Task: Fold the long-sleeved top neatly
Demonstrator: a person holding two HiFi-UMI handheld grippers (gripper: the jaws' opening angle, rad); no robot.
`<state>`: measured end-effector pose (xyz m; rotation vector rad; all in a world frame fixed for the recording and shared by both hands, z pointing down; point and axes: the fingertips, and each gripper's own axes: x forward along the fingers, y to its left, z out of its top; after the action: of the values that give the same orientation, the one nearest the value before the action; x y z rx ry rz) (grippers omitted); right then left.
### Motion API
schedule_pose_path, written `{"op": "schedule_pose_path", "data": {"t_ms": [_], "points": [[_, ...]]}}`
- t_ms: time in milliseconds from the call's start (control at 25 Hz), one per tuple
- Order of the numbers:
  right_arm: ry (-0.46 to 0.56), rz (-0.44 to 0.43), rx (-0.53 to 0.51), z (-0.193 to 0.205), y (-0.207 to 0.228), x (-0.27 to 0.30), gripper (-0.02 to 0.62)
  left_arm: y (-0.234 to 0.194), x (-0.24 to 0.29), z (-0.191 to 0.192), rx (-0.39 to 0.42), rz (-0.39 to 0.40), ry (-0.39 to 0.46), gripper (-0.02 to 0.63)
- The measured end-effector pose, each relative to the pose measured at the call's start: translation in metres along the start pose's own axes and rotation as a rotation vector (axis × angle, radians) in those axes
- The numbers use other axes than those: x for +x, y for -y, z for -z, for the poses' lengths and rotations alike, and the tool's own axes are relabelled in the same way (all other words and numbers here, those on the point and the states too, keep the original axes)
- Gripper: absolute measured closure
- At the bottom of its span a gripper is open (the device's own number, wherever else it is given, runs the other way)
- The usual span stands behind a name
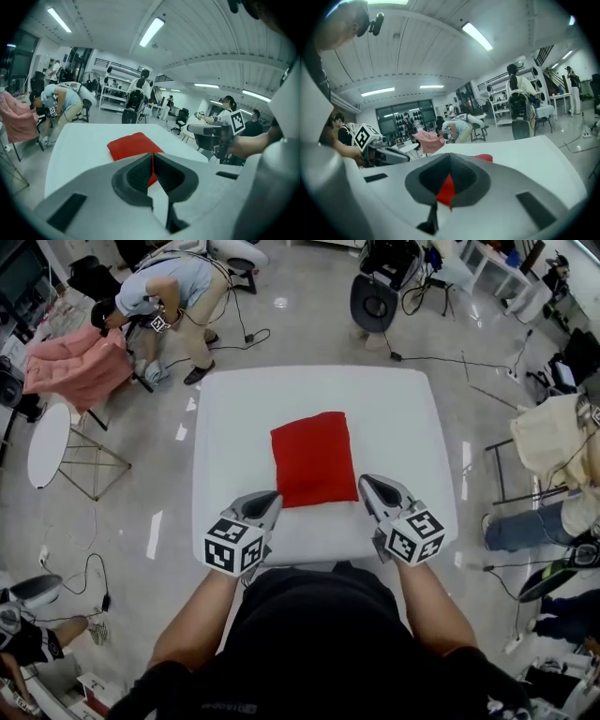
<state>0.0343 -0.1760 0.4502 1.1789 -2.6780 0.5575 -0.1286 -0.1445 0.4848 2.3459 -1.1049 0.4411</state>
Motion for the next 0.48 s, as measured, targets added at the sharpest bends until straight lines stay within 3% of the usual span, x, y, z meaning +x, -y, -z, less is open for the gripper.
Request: {"op": "schedule_pose_path", "data": {"t_ms": [200,480], "points": [[0.012,0.044,0.042,0.009,-0.025,-0.026,0.592,0.007,-0.02,-0.011,0.069,0.032,0.03,0.598],[0.021,0.067,0.06,0.016,-0.045,-0.046,0.592,0.03,-0.038,-0.008,0.062,0.047,0.046,0.598]]}}
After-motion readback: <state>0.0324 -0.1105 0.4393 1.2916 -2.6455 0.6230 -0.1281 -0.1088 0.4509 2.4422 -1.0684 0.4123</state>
